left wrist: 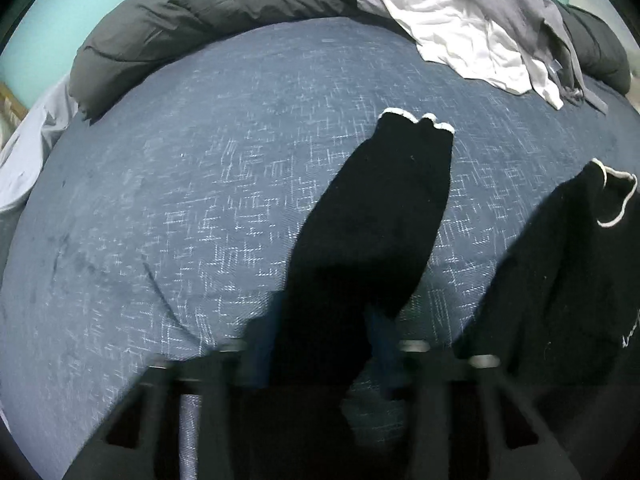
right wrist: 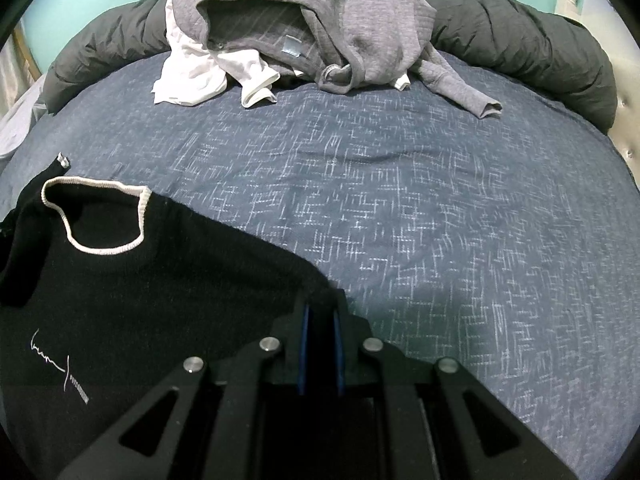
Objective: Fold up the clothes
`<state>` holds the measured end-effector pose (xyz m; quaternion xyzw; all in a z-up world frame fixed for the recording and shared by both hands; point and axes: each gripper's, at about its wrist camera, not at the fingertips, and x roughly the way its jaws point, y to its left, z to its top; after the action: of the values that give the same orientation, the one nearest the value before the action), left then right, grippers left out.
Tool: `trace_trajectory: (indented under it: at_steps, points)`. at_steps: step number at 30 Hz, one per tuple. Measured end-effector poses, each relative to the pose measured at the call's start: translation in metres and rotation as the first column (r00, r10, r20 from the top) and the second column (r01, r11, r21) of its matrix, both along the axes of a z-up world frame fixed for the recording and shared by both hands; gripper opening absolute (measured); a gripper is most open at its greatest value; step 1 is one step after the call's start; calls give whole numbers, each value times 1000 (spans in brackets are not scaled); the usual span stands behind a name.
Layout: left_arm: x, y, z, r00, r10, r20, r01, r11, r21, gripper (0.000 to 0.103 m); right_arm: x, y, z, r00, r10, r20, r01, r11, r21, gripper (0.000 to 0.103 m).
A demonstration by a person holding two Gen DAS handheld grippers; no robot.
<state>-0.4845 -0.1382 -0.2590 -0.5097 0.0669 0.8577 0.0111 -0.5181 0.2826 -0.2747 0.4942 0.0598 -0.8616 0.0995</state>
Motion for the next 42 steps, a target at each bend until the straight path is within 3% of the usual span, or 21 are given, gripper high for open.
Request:
trace_trajectory:
  at_steps: [3, 6, 11, 15, 19, 23, 28, 31, 34, 35, 39, 42]
  points:
    - [8, -10, 17, 999, 14, -50, -12, 1000, 27, 7, 2, 1, 5, 1000, -1, 0, 1, 1000, -4, 9]
    - [25, -27, 51, 989, 59, -139, -52, 997, 50, 7, 4, 1, 15, 1000, -1, -8, 1, 1000, -12, 9]
    - [72, -80, 111, 946, 182, -270, -174, 983, 54, 7, 10, 2, 35, 999, -1, -32, 0, 1000, -26, 9]
    - [109, -128, 132, 907, 284, -310, -282, 958, 53, 7, 16, 1, 47, 999, -5, -45, 4, 999, -36, 9]
    - [135, -162, 116, 896, 380, -227, -372, 925, 80, 7, 22, -1, 55, 999, -7, -52, 5, 1000, -27, 9]
    - [153, -160, 88, 902, 407, -145, -396, 913, 99, 9, 28, 0, 59, 999, -9, -53, 8, 1000, -23, 9]
    - [178, -161, 66, 892, 448, -57, -431, 882, 190, 16, 32, 3, 55, 999, -21, -40, 21, 1000, -20, 10]
    - [182, -145, 78, 900, 422, -113, -399, 899, 182, 23, 31, 2, 51, 999, -30, -38, 29, 999, -19, 10]
    - [182, -121, 107, 884, 391, -255, -362, 919, 154, 31, 31, 1, 48, 999, -37, -36, 36, 999, -23, 10]
    - [178, -113, 115, 884, 373, -281, -338, 927, 166, 40, 30, 1, 46, 999, -36, -35, 36, 999, -21, 10]
    - [126, -60, 108, 958, 172, -230, -123, 970, 210, 43, 29, 2, 42, 999, -40, -31, 39, 999, -30, 10]
    - [87, -28, 89, 981, 76, -178, -35, 974, 223, 43, 29, 3, 38, 999, -32, -30, 31, 999, -31, 10]
